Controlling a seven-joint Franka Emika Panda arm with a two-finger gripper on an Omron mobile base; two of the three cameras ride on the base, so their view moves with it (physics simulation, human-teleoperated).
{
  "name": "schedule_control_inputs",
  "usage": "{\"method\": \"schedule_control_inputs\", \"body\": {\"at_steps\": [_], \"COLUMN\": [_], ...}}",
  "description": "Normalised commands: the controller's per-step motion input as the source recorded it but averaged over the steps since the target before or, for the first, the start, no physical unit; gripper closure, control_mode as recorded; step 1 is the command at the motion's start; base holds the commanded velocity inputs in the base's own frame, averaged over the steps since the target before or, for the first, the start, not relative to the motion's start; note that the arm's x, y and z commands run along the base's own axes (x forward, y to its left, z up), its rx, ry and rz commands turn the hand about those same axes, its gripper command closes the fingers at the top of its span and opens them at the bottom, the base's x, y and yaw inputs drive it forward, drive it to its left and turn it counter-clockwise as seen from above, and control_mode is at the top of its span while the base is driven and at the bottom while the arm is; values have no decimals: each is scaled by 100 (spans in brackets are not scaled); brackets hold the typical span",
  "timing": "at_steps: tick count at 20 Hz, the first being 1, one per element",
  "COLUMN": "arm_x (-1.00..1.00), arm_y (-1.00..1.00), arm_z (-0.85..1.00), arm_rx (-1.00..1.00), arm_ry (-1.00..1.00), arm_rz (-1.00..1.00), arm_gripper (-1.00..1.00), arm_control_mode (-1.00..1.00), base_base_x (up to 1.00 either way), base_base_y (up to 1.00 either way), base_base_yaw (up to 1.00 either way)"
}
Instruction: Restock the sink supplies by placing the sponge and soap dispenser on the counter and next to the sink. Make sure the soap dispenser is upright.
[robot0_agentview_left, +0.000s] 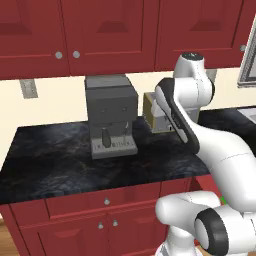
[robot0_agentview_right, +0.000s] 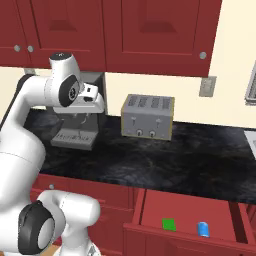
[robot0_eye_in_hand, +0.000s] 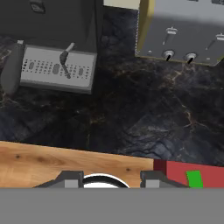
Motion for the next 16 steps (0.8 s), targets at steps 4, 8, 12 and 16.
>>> {"method": "schedule_control_inputs", "body": {"at_steps": [4, 8, 12, 16], "arm_x": [0, 0, 0, 0], "arm_y": [0, 0, 0, 0], "arm_z": [0, 0, 0, 0], "arm_rx": [0, 0, 0, 0], "arm_ry": [0, 0, 0, 0], "arm_rz": [0, 0, 0, 0], "arm_gripper": [-100, -100, -100, -100], "arm_control_mode": [100, 100, 100, 100], "base_base_x": [-19, -74, -62, -13], "base_base_y": [-10, -92, -100, -100], "base_base_yaw": [0, 0, 1, 5]}}
